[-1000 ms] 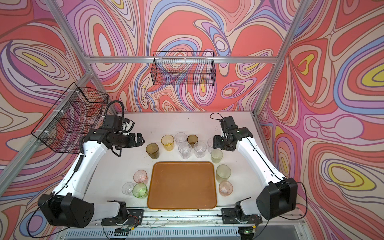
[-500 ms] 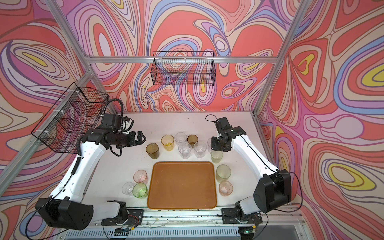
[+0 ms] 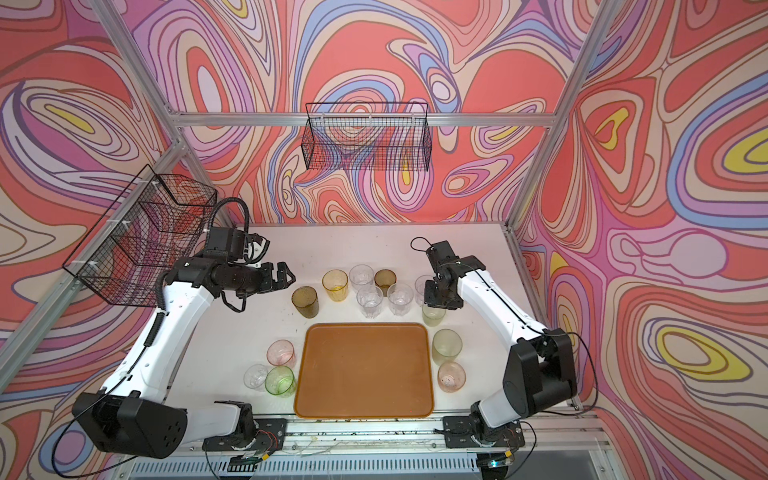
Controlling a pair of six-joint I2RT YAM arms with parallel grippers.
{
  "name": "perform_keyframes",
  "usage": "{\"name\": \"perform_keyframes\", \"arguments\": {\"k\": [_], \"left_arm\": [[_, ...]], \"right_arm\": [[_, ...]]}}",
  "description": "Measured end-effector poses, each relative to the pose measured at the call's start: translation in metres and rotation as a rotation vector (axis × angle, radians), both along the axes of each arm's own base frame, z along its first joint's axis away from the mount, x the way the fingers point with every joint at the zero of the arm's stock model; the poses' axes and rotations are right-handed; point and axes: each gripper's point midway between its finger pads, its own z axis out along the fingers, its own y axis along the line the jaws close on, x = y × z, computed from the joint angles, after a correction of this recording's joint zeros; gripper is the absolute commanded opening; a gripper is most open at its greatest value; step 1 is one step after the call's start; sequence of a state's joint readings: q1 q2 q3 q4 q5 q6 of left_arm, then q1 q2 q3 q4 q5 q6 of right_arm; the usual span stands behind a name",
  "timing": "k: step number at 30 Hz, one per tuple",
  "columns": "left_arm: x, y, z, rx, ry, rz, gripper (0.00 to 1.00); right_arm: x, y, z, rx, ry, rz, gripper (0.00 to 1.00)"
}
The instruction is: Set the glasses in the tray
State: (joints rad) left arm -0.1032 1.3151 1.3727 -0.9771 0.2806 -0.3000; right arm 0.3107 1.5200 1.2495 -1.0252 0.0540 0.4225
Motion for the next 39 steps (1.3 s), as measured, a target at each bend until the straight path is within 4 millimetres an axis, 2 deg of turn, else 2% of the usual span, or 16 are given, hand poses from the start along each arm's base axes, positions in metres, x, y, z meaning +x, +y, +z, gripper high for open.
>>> {"name": "perform_keyframes", "arguments": {"k": [14, 23, 31, 35, 39], "left_arm": [[0.002, -0.004, -0.008, -0.003, 0.028, -0.012, 0.99], [0.001, -0.004, -0.011, -0.003, 0.035, -0.013, 0.99], [0.001, -0.004, -0.011, -0.002, 0.036, -0.014, 0.99], [0.0, -0.004, -0.013, 0.0, 0.04, -0.017, 0.99], [0.0, -0.004, -0.014, 0.002, 0.042, -0.019, 0.99]], "right_arm": [[-0.005, -0.037, -0.023, -0.001, 0.053, -0.12, 0.36], [0.0, -0.033, -0.038, 0.067, 0.075, -0.12, 0.29], [0.003, -0.032, -0.05, 0.077, 0.089, -0.111, 0.17], [0.003, -0.031, -0.05, 0.076, 0.09, -0.1, 0.09], [0.002, -0.032, -0.05, 0.071, 0.091, -0.086, 0.06]]}}
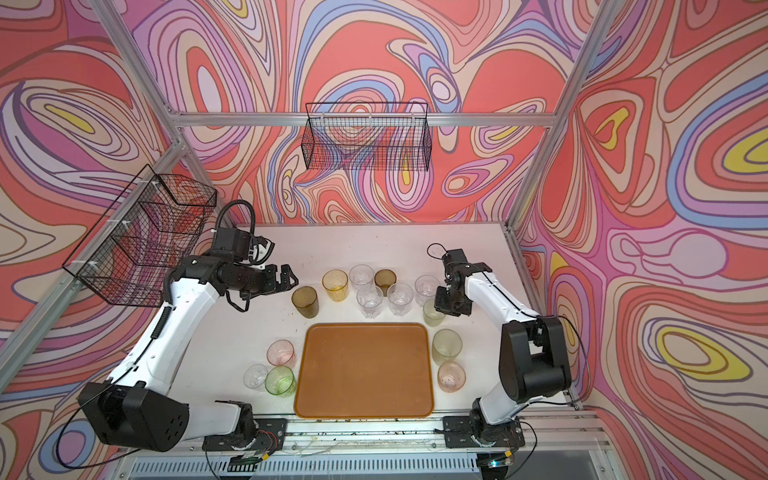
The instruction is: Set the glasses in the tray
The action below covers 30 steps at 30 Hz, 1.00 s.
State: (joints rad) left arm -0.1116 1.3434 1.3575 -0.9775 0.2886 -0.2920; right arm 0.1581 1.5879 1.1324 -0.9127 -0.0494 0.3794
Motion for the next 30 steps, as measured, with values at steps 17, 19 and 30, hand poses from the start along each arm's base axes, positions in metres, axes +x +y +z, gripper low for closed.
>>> {"name": "perform_keyframes", "arguments": {"k": [17, 19, 30], "left_arm": [[0.001, -0.004, -0.004, -0.015, 0.017, -0.011, 0.98], [0.001, -0.006, -0.004, -0.02, 0.018, -0.016, 0.98], [-0.001, -0.014, -0.004, -0.04, 0.022, -0.049, 0.98]], "right_arm": [[-0.011, -0.004, 0.016, -0.025, 0.031, 0.043, 0.0], [-0.013, -0.004, 0.022, -0.026, 0.031, 0.051, 0.0], [-0.025, 0.012, 0.043, -0.002, 0.007, 0.117, 0.0]]}}
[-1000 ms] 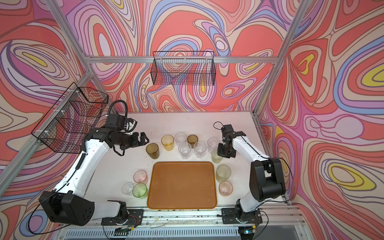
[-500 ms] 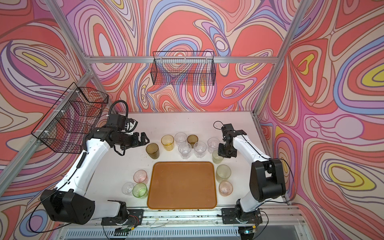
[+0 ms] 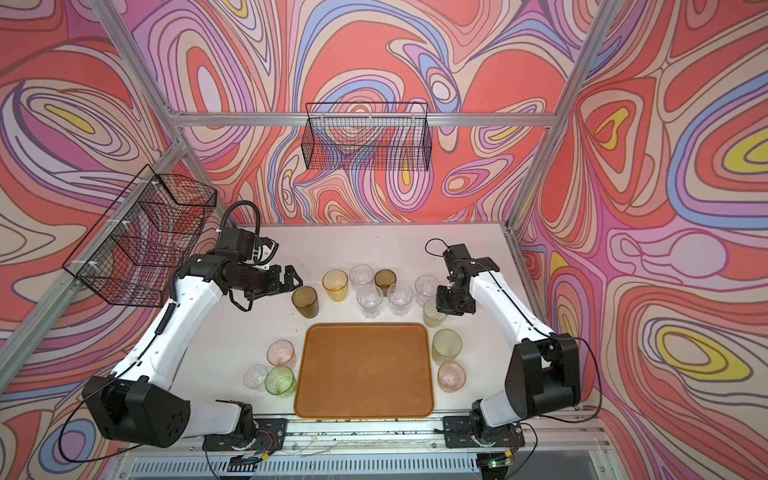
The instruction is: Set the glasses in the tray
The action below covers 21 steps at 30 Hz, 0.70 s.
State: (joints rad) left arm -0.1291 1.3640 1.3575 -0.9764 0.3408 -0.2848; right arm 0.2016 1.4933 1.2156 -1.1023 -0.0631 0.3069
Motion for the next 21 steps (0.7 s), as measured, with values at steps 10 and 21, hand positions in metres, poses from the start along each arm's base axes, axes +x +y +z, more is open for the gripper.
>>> {"name": "perform_keyframes", "arguments": {"k": [10, 21], "left_arm": [[-0.004, -0.013, 0.002, -0.025, -0.005, -0.057, 0.98], [-0.004, -0.017, 0.003, -0.029, -0.011, -0.069, 0.98]], "right_arm": [[-0.008, 0.029, 0.003, 0.032, -0.001, 0.086, 0.0], [-0.009, 0.048, 0.006, 0.055, -0.03, 0.12, 0.0]]}}
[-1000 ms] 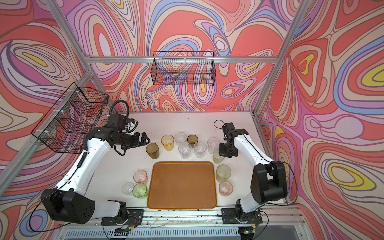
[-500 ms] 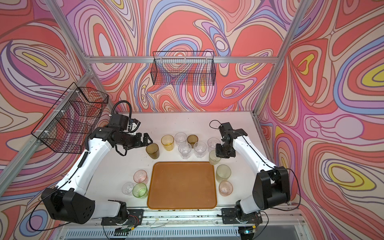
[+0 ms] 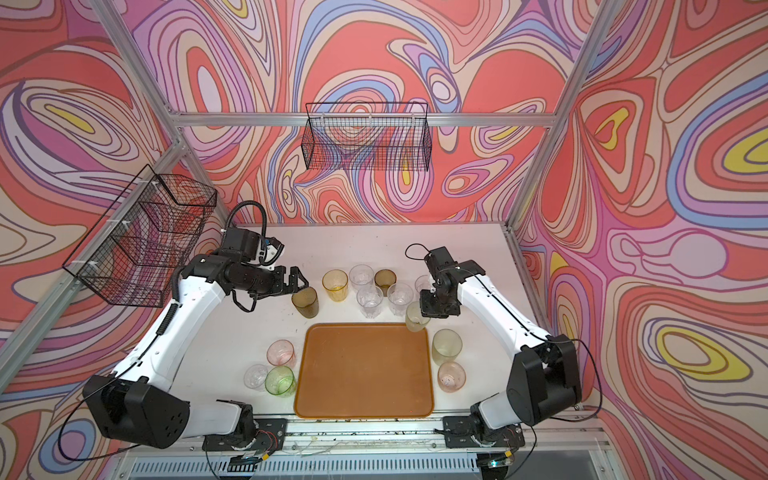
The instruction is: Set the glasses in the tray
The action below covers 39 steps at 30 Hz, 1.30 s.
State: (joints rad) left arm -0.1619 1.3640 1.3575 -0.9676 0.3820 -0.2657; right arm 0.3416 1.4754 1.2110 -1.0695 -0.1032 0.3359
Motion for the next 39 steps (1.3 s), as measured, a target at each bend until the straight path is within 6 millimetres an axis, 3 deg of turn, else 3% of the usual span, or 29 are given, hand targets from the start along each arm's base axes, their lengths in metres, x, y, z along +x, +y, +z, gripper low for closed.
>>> {"name": "perform_keyframes", "arguments": {"k": [17, 39], "left_arm": [[0.001, -0.005, 0.001, -0.002, -0.011, -0.013, 0.98], [0.001, -0.007, 0.002, -0.002, -0.014, -0.02, 0.98]], "right_arm": [[-0.003, 0.004, -0.025, -0.018, 0.037, -0.003, 0.0], [0.0, -0.003, -0.039, -0.07, 0.041, -0.012, 0.06]]}}
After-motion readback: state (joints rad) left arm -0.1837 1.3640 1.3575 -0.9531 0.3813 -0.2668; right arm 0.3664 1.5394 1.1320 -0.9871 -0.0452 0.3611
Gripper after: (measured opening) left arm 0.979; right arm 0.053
